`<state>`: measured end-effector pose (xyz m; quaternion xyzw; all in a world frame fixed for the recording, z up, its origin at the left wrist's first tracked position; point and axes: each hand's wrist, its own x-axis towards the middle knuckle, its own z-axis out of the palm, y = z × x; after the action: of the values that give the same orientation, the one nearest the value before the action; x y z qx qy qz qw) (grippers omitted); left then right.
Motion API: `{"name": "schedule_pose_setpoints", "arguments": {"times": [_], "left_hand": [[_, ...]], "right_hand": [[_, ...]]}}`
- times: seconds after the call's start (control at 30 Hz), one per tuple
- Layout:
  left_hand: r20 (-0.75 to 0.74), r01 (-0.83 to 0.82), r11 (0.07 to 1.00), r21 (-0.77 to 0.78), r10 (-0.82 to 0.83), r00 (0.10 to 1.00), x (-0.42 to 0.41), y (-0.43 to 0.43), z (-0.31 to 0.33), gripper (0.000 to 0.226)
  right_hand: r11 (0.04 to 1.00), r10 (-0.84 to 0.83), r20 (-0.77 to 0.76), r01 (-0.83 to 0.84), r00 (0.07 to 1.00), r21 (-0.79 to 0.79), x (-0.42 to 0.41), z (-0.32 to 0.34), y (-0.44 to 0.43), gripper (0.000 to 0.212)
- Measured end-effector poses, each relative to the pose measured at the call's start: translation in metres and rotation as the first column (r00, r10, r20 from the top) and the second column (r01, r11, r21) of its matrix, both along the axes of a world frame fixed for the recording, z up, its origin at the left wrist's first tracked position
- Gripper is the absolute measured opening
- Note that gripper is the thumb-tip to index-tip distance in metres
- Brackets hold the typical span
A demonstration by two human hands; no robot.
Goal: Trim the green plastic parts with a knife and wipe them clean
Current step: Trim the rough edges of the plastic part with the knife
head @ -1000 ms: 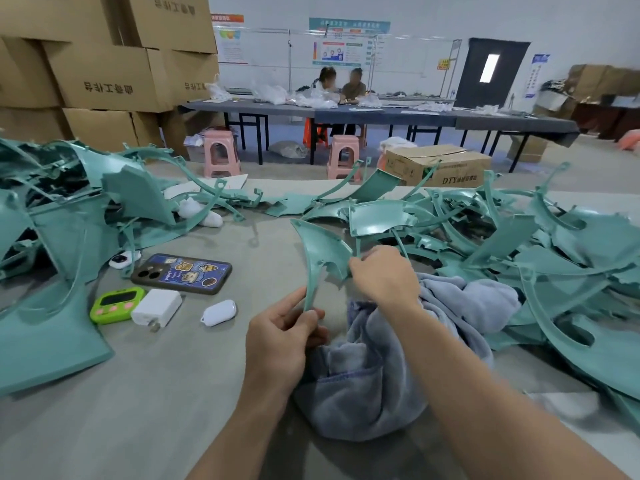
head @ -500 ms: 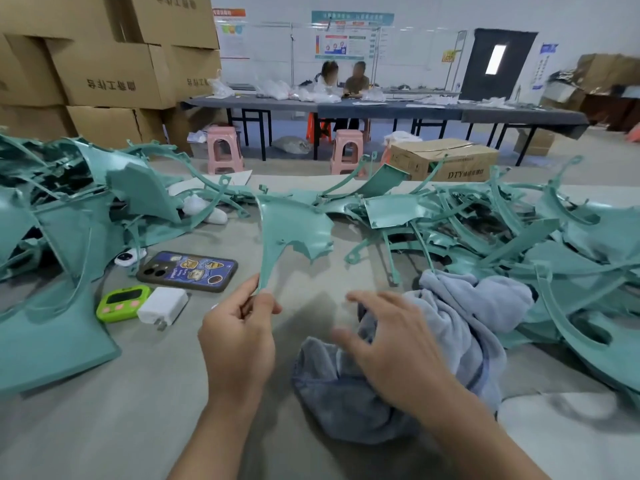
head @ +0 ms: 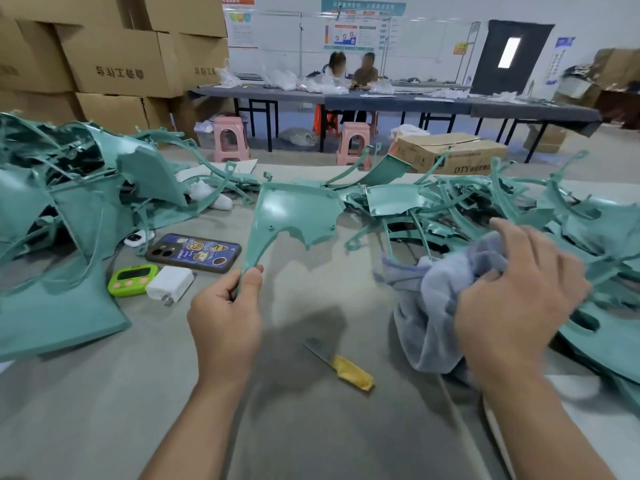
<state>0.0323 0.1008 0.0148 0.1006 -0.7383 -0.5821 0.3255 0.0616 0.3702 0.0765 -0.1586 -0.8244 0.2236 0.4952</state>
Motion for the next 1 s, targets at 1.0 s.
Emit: {"name": "schedule_pose_setpoints", "arguments": {"times": [1.0], "left_hand": [[0.058,-0.189,0.887,-0.421,0.235,0.97,0.024,-0.012,0.015,0.04]], "right_hand": [[0.275,0.884,-0.002,-0.523,0.468,-0.807,-0.011,-0.027,-0.01,0.012]]}}
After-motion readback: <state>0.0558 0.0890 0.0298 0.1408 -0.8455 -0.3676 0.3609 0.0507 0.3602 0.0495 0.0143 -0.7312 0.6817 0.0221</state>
